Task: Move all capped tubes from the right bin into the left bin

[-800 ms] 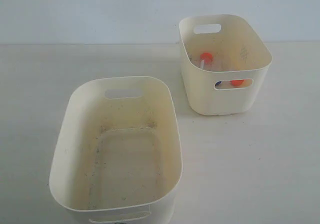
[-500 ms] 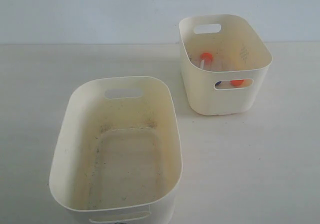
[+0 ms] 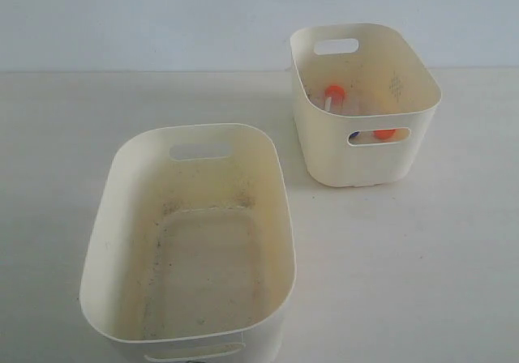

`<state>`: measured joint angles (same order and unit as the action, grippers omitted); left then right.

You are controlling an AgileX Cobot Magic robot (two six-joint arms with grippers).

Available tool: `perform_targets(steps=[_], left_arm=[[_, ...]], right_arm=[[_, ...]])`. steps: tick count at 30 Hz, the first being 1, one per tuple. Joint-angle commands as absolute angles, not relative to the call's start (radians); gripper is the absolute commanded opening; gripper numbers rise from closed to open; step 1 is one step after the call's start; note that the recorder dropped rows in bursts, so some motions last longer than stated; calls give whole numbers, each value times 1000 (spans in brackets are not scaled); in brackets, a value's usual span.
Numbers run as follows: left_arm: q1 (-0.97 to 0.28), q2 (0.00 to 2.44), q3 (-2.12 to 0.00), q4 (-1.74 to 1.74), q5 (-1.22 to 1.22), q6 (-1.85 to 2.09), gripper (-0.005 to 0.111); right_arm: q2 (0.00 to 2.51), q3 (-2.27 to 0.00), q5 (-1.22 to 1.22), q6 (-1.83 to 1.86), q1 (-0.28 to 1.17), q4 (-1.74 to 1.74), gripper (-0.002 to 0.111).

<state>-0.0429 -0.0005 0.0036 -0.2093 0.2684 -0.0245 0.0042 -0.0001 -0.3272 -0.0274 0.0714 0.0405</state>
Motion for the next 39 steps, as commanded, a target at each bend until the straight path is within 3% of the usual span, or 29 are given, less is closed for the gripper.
perform_targets(steps=[1, 11, 20, 29, 35, 39], left_arm=[[-44, 0, 0, -206, 261, -38, 4], [-44, 0, 0, -206, 261, -38, 4], [-44, 0, 0, -206, 261, -38, 4], [-44, 0, 0, -206, 261, -38, 4], [-44, 0, 0, -206, 261, -38, 4], [-44, 0, 0, -206, 261, -38, 4]], right_arm=[[0, 0, -307, -22, 67, 39, 4], [0, 0, 123, -22, 67, 39, 4], [0, 0, 216, -22, 67, 39, 4], [0, -6, 613, -19, 67, 70, 4], [35, -258, 557, 44, 67, 77, 4], [156, -507, 254, 92, 67, 77, 4]])
